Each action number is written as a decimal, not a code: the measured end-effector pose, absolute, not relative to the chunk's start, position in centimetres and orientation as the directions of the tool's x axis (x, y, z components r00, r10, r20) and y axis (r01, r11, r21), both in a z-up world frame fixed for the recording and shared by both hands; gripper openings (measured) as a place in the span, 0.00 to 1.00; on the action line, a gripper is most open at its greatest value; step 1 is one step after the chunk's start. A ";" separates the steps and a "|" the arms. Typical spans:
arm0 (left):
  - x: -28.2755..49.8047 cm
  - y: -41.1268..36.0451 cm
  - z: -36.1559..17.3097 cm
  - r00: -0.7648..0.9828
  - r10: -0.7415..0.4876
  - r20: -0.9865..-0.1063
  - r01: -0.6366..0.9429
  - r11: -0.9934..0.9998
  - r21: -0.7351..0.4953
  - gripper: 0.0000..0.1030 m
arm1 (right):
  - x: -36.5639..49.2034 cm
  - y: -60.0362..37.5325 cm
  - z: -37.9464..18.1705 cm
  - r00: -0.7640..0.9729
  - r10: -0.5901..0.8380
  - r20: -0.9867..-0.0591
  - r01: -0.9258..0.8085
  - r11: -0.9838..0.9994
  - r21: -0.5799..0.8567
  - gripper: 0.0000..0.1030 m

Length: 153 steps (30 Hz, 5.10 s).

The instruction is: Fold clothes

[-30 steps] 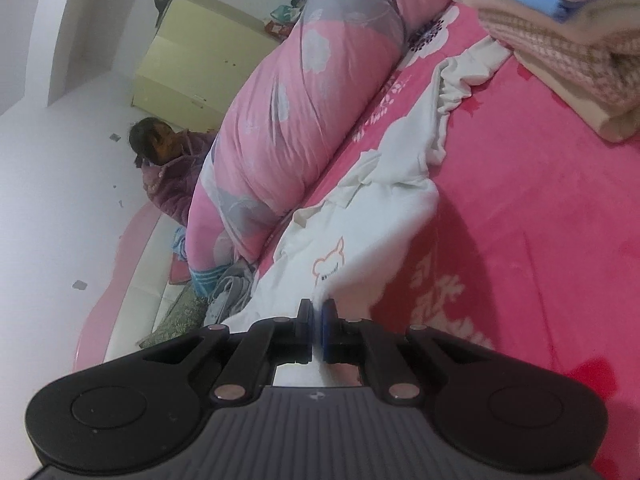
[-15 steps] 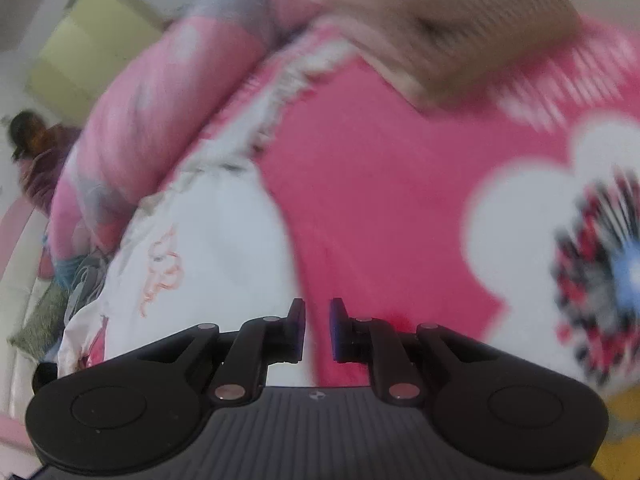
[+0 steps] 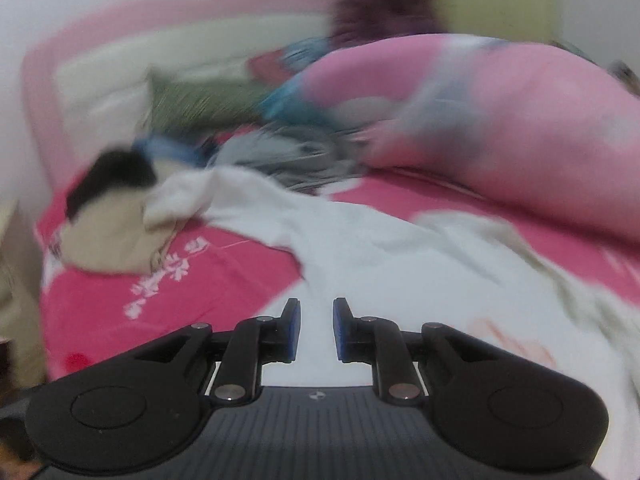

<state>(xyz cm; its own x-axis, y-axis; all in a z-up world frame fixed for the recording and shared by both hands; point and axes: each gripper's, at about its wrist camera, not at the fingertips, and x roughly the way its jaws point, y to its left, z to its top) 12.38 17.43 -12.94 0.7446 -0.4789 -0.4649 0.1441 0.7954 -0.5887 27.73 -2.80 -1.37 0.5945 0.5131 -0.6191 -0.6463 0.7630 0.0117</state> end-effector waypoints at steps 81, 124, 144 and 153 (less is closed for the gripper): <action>0.7 -1.6 -10.8 0.678 -0.420 -0.603 0.660 0.710 0.247 0.39 | -7.2 -29.0 -11.9 0.872 -0.022 -0.490 -0.201 0.896 -0.396 0.26; 6.9 3.9 -6.4 0.737 -0.388 -0.553 0.447 0.894 -0.032 0.30 | 3.5 -39.9 -7.5 0.857 0.219 -0.466 -0.034 0.927 0.372 0.23; 4.4 8.7 -11.6 0.629 -0.502 -0.593 0.024 0.775 -0.631 0.29 | 0.0 -38.2 -12.2 0.769 0.310 -0.559 0.153 0.760 0.631 0.46; 5.3 7.7 -11.7 0.660 -0.397 -0.638 -0.168 0.750 -0.639 0.07 | 1.3 -37.5 -12.9 0.784 0.220 -0.581 0.230 0.765 0.601 0.18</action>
<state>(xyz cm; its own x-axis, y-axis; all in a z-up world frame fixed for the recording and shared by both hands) 5.34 7.70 -11.67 0.6597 -0.3965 -0.6384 -0.1678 0.7503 -0.6394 1.31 -37.49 -12.87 0.7839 0.2201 -0.5806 0.2304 0.7652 0.6011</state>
